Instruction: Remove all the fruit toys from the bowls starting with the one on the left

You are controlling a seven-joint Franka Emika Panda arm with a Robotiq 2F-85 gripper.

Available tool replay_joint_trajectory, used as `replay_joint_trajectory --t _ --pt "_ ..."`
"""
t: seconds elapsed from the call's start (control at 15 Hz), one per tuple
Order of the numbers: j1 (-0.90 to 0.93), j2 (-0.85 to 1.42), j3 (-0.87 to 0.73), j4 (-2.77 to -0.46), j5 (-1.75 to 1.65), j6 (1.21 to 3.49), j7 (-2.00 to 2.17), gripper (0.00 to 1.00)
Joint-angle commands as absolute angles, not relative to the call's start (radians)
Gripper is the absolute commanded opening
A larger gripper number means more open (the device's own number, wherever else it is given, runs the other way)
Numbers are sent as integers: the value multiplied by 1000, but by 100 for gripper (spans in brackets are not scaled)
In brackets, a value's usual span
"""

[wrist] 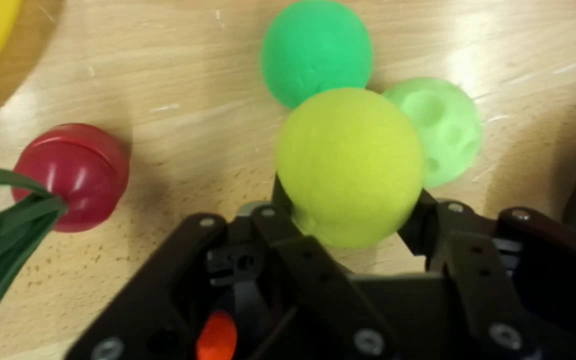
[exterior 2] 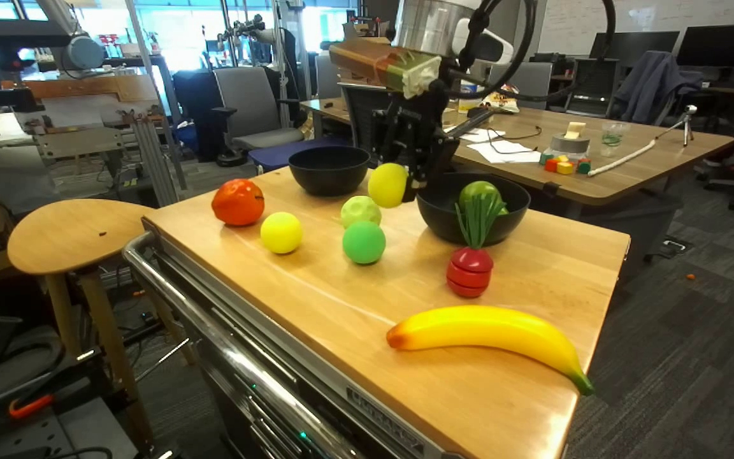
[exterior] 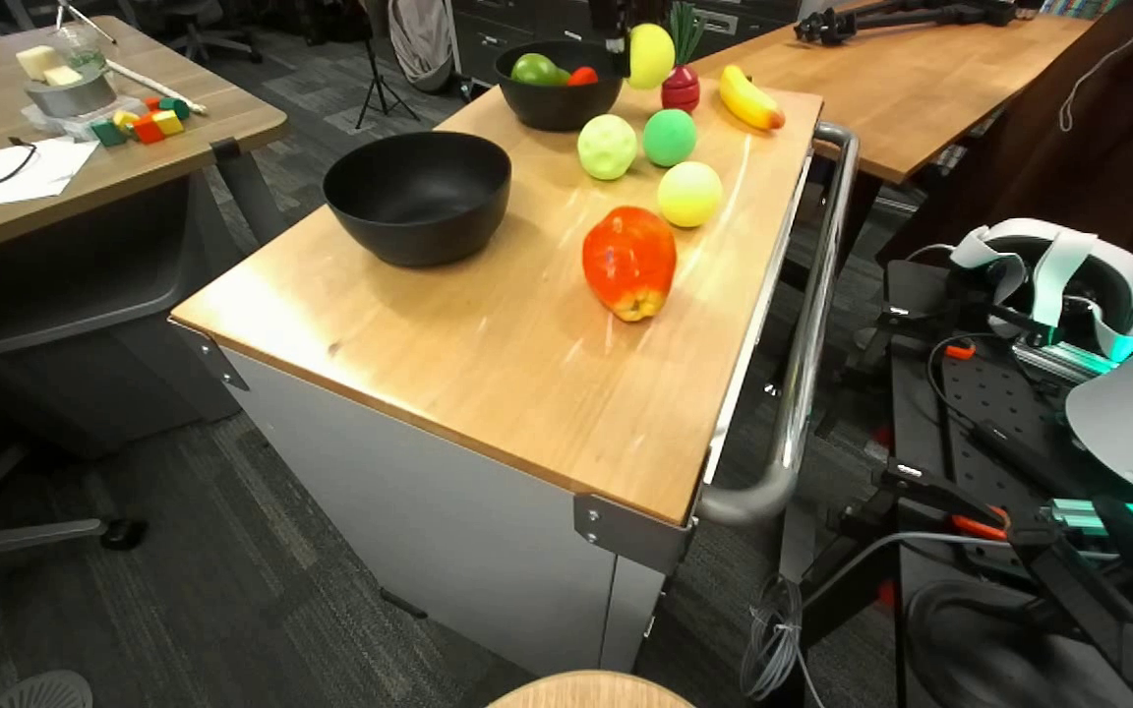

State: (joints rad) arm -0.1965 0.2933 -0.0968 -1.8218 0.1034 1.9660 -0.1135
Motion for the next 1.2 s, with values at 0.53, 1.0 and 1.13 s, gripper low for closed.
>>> replay_joint_trajectory --t 0.53,1.0,1.13 --pt "-188 213 -148 -2047 17 2249 -32 73" --pt "-204 179 -117 -1920 181 2107 -110 100" --pt "-206 202 -118 -1827 209 2059 -157 100"
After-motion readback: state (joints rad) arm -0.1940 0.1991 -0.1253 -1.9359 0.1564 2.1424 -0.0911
